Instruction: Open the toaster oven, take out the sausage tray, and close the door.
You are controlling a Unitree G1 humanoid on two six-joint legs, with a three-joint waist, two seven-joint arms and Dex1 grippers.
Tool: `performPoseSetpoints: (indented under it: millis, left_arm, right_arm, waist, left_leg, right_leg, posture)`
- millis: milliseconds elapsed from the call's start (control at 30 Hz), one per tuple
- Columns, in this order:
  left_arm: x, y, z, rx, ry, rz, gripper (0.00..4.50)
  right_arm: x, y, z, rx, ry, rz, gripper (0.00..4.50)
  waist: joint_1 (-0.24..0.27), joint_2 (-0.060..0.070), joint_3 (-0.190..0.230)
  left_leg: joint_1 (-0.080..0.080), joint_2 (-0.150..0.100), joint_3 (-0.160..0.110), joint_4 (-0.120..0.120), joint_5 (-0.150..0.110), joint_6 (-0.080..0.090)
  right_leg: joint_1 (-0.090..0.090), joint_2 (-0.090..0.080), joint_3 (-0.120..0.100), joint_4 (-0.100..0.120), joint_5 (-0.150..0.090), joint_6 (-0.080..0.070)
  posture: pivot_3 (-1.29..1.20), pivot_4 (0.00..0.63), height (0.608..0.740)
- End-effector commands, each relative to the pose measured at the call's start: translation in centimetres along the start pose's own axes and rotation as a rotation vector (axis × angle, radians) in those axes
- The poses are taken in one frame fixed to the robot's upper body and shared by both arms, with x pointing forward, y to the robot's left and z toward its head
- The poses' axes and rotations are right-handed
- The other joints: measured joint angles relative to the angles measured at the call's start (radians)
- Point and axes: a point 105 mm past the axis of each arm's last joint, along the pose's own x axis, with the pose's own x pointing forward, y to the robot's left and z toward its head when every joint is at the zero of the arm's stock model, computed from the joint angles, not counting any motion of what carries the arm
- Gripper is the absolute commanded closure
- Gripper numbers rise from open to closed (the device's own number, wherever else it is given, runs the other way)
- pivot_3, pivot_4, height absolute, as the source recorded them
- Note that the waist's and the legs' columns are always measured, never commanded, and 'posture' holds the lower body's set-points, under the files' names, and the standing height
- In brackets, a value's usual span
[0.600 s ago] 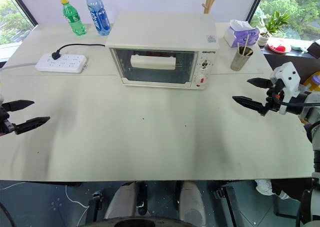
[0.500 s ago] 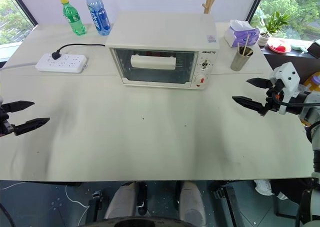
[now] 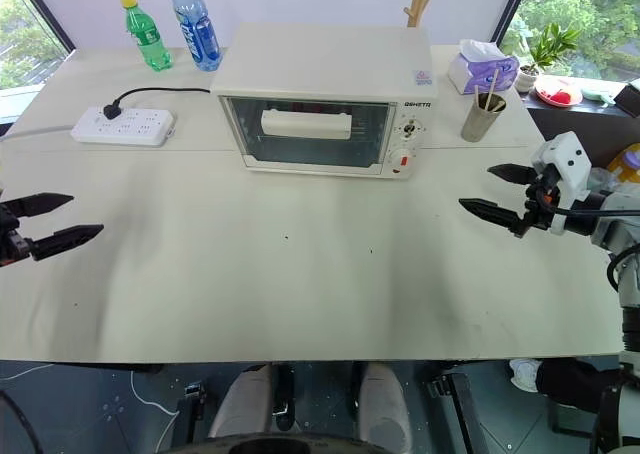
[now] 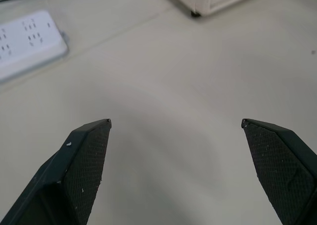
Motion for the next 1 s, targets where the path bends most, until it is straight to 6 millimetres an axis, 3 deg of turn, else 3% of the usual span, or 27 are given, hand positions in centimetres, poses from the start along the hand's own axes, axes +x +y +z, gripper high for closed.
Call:
performPoseSetpoints:
  millis: [33, 200, 433, 633, 1000]
  left_arm:
    - [0.8, -1.4, 3.8, 0.036, -0.093, -0.075, 0.0]
    - [3.3, -4.3, 7.1, 0.072, -0.167, -0.235, 0.0]
    - [6.8, -9.3, 9.4, 0.16, -0.193, -0.532, 0.0]
    - [8.7, -9.5, 10.5, 0.194, -0.205, -0.606, 0.0]
    - [8.6, -9.4, 10.5, 0.208, -0.21, -0.613, 0.0]
  right_arm:
    - [0.2, 1.6, 2.4, -0.032, -0.077, 0.033, 0.02]
    - [1.7, 4.4, 4.5, -0.041, -0.13, 0.125, 0.02]
    - [6.8, 8.0, 7.9, -0.017, -0.21, 0.23, 0.02]
    - [10.8, 10.3, 9.0, -0.036, -0.241, 0.285, 0.02]
    - [14.0, 9.3, 9.2, -0.061, -0.231, 0.247, 0.02]
  waist:
    - [0.001, 0.0, 0.0]
    - [0.0, 0.0, 0.0]
    - [-0.007, -0.001, 0.0]
    - [-0.002, -0.001, 0.0]
    - [-0.003, -0.001, 0.0]
  left_leg:
    - [0.0, 0.0, 0.0, 0.0, 0.0, 0.0]
    - [0.0, -0.001, 0.0, 0.001, 0.0, 0.0]
    - [0.001, -0.001, -0.001, 0.001, 0.001, 0.0]
    - [0.0, -0.001, -0.002, 0.001, 0.001, -0.001]
    - [-0.001, -0.002, -0.002, 0.002, 0.001, -0.001]
  right_leg:
    - [0.0, 0.0, 0.0, 0.0, 0.0, 0.001]
    - [0.001, 0.0, 0.0, 0.0, 0.001, 0.001]
    - [0.001, 0.002, 0.0, 0.001, 0.001, 0.001]
    - [0.001, 0.002, 0.0, 0.002, 0.001, 0.001]
    - [0.001, 0.002, 0.0, 0.002, 0.001, 0.001]
  posture:
    - [0.0, 0.15, 0.722]
    - [0.0, 0.15, 0.722]
    - [0.0, 0.15, 0.722]
    - [0.0, 0.15, 0.722]
    - [0.0, 0.15, 0.722]
